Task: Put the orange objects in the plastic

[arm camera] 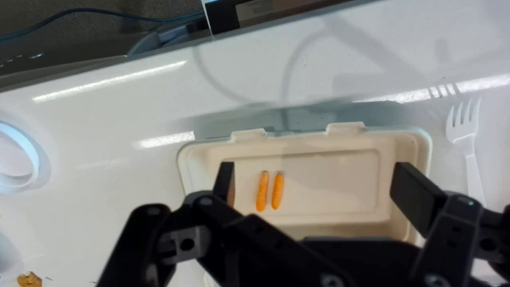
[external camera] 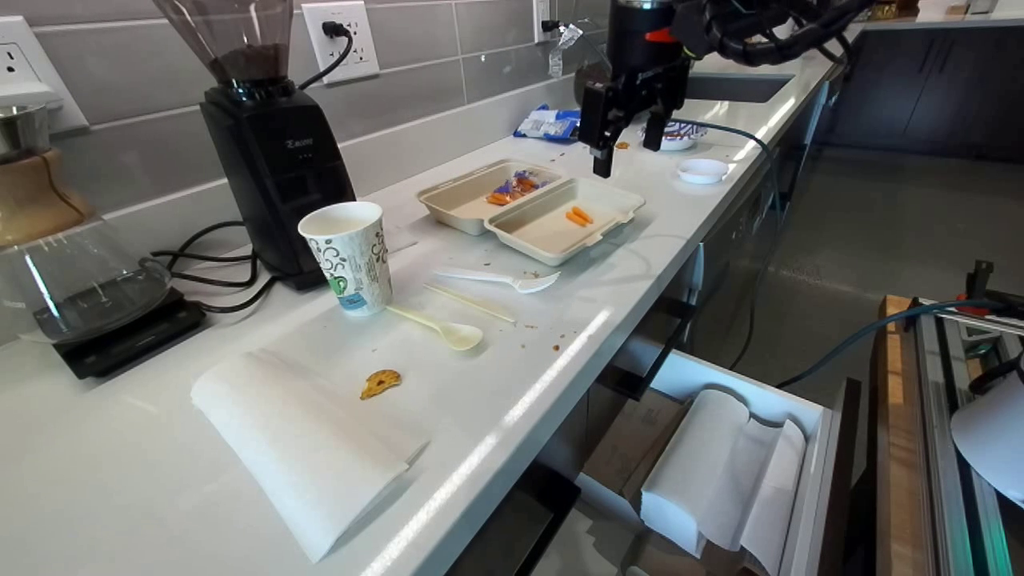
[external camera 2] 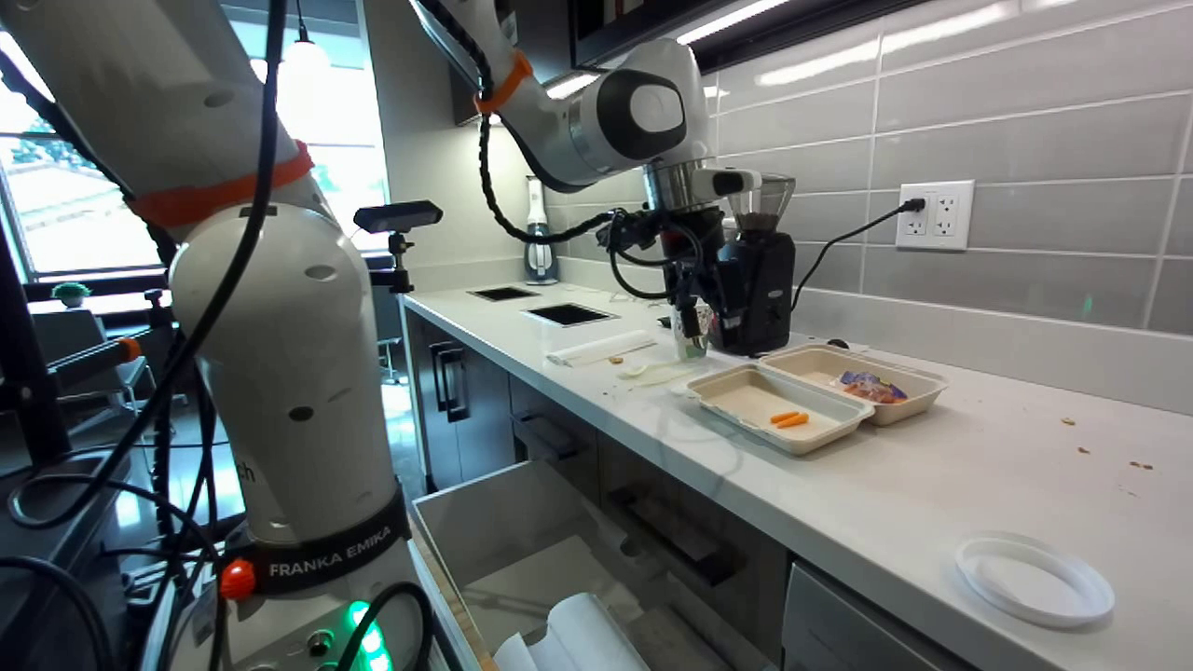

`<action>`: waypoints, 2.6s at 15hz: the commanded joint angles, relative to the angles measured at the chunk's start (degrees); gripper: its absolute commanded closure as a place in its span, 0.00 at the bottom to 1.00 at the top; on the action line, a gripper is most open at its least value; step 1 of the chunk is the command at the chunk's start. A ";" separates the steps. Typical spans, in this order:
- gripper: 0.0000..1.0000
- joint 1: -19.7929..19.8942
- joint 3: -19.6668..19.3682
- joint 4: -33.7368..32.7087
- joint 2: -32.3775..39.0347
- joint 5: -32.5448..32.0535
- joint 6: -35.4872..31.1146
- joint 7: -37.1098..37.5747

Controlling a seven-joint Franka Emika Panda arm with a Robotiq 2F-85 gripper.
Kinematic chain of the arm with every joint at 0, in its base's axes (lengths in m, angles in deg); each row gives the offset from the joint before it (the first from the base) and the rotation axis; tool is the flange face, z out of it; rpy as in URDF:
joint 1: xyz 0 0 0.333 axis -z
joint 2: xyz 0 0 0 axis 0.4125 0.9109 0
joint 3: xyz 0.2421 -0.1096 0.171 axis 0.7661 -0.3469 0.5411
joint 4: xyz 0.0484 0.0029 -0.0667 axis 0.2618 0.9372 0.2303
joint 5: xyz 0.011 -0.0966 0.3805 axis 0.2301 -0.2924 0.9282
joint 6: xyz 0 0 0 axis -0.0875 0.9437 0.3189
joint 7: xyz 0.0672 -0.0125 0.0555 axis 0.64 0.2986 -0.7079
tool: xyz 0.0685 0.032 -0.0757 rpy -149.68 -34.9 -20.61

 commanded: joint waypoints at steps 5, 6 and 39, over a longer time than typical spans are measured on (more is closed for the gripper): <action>0.00 0.53 -2.10 3.06 1.55 -0.11 -7.88 -4.45; 0.00 0.86 -1.90 3.00 1.93 -0.63 -8.15 -4.27; 0.00 -0.21 -5.16 -8.83 21.91 -7.74 -12.64 0.73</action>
